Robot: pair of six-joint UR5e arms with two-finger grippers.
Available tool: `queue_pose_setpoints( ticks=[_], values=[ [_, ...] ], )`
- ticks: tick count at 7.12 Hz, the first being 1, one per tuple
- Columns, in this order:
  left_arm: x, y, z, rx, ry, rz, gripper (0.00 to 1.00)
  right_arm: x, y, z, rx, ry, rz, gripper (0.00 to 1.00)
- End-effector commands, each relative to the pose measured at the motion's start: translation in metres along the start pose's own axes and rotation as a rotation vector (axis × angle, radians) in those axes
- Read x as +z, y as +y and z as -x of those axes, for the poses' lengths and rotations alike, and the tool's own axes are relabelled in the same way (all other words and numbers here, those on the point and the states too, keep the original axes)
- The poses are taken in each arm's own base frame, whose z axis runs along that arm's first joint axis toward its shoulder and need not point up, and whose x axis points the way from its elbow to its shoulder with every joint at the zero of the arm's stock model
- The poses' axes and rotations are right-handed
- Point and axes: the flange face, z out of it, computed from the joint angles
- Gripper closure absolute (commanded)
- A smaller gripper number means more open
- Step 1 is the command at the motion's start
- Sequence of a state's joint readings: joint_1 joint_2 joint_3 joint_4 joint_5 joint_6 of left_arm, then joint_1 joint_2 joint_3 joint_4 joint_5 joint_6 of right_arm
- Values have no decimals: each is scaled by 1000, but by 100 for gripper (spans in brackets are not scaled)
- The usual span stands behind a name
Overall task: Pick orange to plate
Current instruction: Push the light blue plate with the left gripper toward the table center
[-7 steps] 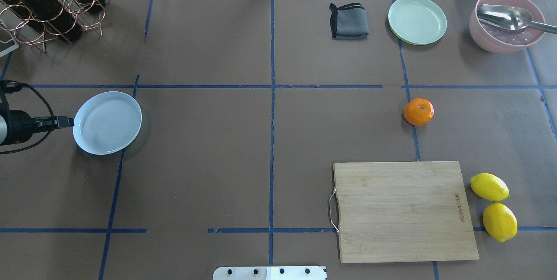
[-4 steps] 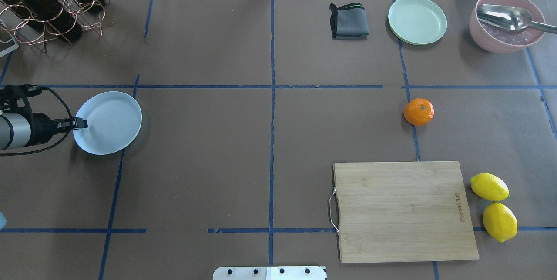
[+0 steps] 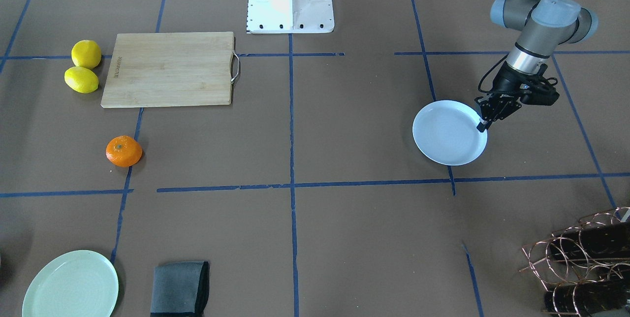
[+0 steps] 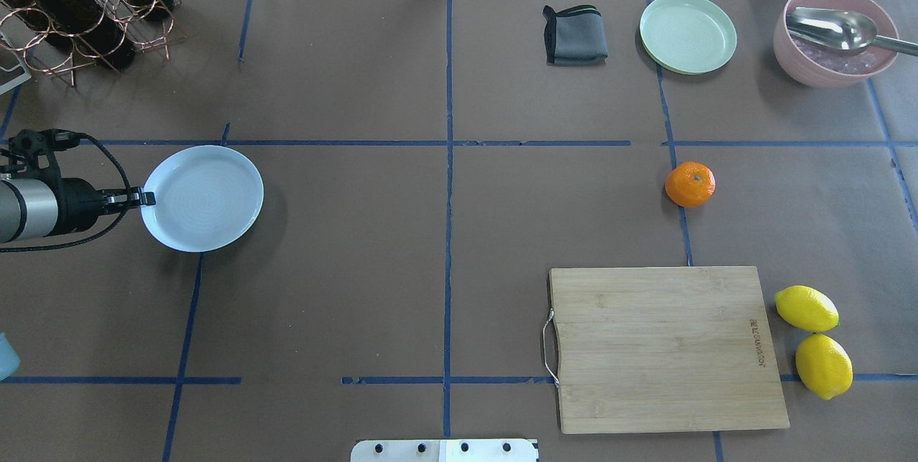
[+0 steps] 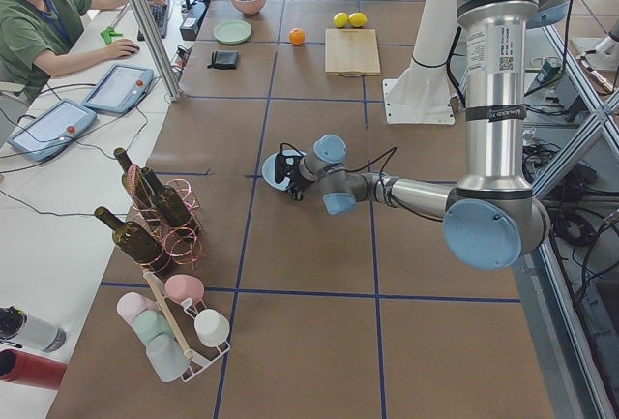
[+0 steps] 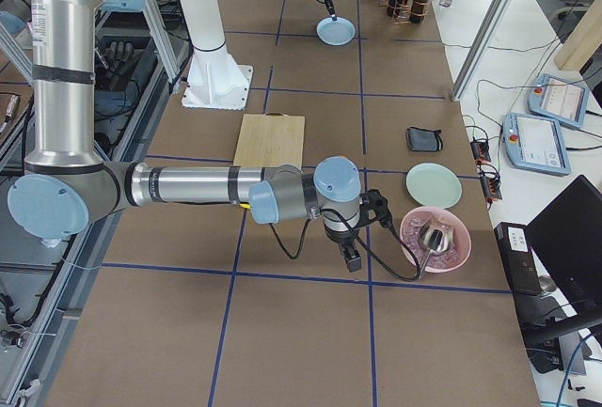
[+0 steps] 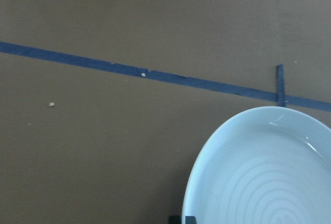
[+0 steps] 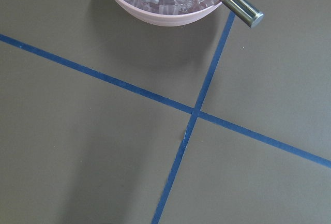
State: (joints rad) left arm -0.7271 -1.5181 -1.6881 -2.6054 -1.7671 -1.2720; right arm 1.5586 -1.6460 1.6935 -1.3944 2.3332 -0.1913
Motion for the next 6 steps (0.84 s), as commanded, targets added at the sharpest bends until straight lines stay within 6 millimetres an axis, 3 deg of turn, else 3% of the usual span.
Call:
queue_pose_setpoints(
  ticks=[1, 2, 3, 4, 5, 6],
  values=[
    [14, -31, -96, -40, 62, -11, 100, 0, 0, 0, 2, -2, 1, 0],
    [26, -53, -164, -115, 59, -13, 100, 1, 1, 0, 3, -2, 2, 0],
    [43, -40, -236, -160, 24, 3, 100, 1, 1, -1, 6, -2, 3, 0],
    [65, 4, -306, -181, -28, 18, 100, 2, 4, -1, 6, -3, 5, 0],
    [81, 29, -344, -220, -50, 40, 100, 2, 4, -1, 8, -3, 5, 0],
    [98, 63, -363, -234, -61, 82, 100, 3, 6, -2, 9, -3, 8, 0]
  ],
)
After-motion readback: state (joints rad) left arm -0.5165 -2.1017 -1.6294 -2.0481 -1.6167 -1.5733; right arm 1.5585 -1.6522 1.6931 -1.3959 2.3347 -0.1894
